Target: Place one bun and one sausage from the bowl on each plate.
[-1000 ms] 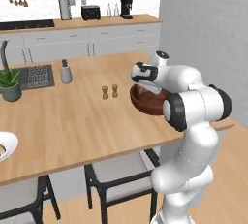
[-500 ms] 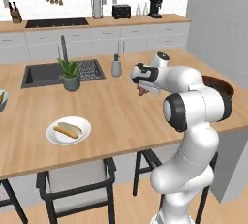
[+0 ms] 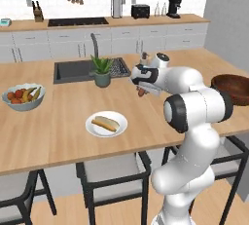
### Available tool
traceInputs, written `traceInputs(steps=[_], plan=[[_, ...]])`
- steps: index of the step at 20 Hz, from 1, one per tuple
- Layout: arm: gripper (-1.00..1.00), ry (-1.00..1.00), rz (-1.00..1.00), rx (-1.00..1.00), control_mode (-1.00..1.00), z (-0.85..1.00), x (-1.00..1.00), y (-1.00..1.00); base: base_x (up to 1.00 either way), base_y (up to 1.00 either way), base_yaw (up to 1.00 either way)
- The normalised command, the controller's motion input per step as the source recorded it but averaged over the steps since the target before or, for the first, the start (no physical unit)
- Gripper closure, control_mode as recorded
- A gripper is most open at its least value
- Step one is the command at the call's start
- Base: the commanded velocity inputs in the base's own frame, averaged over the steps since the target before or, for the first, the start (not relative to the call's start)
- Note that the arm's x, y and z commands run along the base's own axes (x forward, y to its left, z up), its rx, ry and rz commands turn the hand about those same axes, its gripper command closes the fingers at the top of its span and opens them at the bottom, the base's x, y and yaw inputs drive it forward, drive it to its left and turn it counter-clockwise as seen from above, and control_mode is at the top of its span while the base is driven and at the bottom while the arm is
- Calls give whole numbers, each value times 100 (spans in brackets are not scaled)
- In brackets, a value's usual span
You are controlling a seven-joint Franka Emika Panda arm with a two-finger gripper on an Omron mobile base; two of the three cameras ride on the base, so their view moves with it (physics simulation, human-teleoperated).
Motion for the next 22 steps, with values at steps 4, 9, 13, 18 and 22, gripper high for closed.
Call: traceInputs(steps=[4,9,13,18,22], plan=[[100,0,0,0,100,0,0,0,0,76,3],[100,3,0,-2,-100,7,1,19,1,43,0],[100,25,15,-12,-100,2,8,9,0,0,0],[100,22,18,-14,-100,-22,-14,0,0,0,0],[100,1,32,-7,-100,-43,-35,-18,0,0,0]])
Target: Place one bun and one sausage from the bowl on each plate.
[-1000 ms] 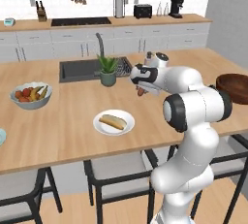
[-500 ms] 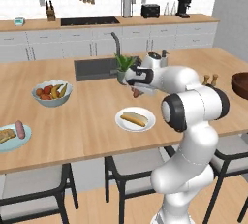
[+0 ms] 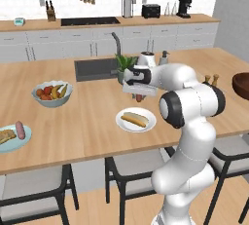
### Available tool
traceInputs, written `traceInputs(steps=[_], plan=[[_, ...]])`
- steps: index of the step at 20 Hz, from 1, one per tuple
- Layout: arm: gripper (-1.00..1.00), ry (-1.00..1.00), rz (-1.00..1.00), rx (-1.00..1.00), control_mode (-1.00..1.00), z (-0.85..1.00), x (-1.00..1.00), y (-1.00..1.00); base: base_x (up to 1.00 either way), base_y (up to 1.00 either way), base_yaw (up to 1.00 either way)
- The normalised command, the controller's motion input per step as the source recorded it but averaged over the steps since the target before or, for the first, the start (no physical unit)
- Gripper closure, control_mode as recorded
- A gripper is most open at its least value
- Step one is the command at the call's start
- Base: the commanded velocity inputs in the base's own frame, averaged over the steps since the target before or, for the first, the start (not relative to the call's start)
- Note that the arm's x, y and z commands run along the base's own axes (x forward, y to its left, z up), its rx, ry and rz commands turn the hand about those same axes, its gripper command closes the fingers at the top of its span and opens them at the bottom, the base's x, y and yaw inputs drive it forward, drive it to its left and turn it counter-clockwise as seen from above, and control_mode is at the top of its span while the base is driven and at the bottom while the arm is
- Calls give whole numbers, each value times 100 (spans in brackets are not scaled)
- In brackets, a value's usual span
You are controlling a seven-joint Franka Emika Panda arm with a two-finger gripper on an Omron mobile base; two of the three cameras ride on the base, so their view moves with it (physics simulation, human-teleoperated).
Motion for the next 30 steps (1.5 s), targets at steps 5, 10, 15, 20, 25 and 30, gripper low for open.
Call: traceInputs(steps=[5,10,15,20,25,30], plan=[[100,-15,49,-10,-100,-46,-24,-29,0,0,0],[100,-14,59,-1,-100,-32,0,-23,0,0,0],[100,-6,57,0,-100,-36,1,-22,0,0,0],[100,3,50,0,-100,-7,28,-10,0,0,0],[100,14,23,-8,-100,-27,5,1,0,0,0],[100,10,13,-1,-100,-17,20,0,0,0,0]])
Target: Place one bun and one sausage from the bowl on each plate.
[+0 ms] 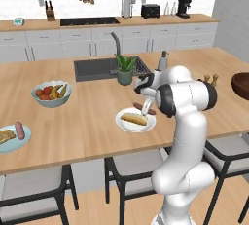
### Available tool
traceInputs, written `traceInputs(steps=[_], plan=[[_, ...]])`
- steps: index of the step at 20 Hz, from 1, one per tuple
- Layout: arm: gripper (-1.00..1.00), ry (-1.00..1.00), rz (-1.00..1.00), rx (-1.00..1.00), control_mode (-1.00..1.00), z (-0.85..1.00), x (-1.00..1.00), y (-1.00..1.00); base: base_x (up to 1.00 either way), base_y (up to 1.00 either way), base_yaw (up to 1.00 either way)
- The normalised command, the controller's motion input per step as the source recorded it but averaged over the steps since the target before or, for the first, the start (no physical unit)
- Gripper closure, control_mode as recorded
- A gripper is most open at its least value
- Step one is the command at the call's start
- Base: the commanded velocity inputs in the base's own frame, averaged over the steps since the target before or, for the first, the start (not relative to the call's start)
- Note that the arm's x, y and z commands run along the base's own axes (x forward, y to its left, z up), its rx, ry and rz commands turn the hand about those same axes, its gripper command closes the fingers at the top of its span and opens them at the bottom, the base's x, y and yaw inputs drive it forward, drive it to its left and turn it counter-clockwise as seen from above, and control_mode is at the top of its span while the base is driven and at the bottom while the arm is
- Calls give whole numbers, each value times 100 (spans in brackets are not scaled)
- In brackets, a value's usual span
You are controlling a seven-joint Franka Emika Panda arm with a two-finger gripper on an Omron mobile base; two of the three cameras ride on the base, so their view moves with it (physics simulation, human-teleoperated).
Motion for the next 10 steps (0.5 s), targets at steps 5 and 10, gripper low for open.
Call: traceInputs(steps=[5,10], plan=[[-100,8,13,-5,-100,-45,6,19,0,0,0],[-100,5,10,-6,-100,-43,-6,23,0,0,0]])
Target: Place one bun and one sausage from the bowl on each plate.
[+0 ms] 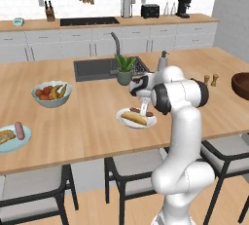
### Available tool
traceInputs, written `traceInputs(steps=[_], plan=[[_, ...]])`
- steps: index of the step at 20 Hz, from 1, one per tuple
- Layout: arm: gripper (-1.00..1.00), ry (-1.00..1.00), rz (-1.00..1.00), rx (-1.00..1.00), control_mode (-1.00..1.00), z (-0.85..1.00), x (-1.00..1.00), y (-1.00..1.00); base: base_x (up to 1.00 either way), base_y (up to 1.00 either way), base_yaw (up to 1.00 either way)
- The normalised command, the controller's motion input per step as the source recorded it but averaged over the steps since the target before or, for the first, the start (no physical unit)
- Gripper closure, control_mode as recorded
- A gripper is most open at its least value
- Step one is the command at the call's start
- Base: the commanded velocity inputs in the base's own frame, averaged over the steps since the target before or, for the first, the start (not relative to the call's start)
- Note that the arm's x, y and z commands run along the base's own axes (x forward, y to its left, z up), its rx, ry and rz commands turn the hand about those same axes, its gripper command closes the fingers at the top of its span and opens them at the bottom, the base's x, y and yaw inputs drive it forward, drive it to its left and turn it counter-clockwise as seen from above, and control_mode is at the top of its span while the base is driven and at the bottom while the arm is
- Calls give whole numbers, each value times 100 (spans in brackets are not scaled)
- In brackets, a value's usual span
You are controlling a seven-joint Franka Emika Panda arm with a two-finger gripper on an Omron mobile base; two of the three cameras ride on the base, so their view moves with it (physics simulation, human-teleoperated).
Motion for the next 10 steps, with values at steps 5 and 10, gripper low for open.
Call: traceInputs(steps=[5,10], plan=[[-100,-1,8,0,-100,18,-29,6,0,0,0],[-100,8,6,-2,-100,63,-22,22,0,0,0]])
